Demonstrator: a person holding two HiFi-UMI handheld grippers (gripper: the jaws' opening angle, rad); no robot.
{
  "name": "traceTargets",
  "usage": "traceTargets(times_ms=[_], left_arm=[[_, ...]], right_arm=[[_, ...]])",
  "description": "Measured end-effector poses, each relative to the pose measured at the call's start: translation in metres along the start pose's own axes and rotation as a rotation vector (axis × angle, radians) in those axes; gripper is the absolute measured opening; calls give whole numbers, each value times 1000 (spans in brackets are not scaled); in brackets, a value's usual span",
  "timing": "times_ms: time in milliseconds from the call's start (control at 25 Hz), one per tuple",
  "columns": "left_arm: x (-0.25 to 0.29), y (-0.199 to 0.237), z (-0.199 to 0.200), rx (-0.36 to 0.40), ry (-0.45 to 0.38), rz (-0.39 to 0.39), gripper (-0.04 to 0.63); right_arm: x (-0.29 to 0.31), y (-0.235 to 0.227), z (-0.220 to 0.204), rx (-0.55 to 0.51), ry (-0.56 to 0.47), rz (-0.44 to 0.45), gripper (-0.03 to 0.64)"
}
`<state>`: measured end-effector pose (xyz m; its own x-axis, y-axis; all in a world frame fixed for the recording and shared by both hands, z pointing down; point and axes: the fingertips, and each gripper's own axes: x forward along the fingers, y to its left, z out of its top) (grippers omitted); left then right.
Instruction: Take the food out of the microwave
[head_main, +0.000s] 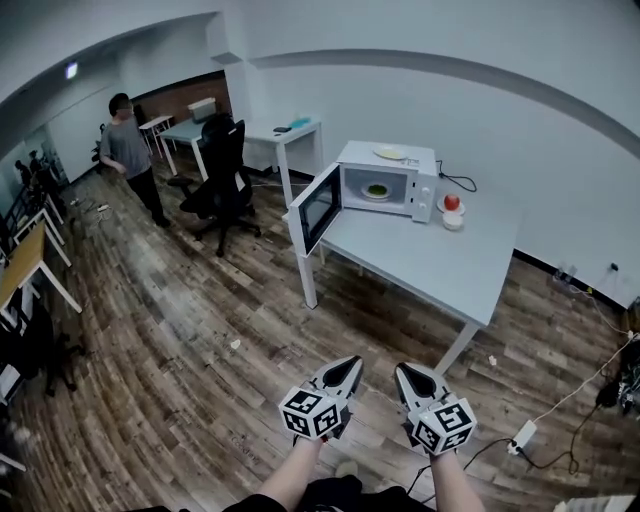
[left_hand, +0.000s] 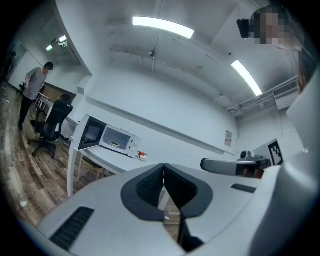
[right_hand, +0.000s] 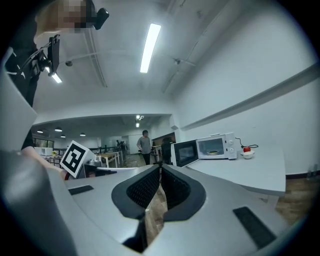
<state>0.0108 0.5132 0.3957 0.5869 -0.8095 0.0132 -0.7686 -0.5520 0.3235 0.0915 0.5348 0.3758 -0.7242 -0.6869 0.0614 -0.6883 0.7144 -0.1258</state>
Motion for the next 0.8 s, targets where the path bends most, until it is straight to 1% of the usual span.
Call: traceTargets(times_ms=[280,520,640,800], left_arm=[[28,34,16,34,-10,-7,8],[37,46,21,50,-19,-21,8],[52,53,20,50,-12,-19,8],[80,66,20,48,6,-18,8]], right_arm=[[42,-24,10,-14,-27,-46,38],[59,-26,6,-29,-9,-20,38],[66,-41,2,-22,1,-28,38],[80,-73,0,8,11,-51,38]])
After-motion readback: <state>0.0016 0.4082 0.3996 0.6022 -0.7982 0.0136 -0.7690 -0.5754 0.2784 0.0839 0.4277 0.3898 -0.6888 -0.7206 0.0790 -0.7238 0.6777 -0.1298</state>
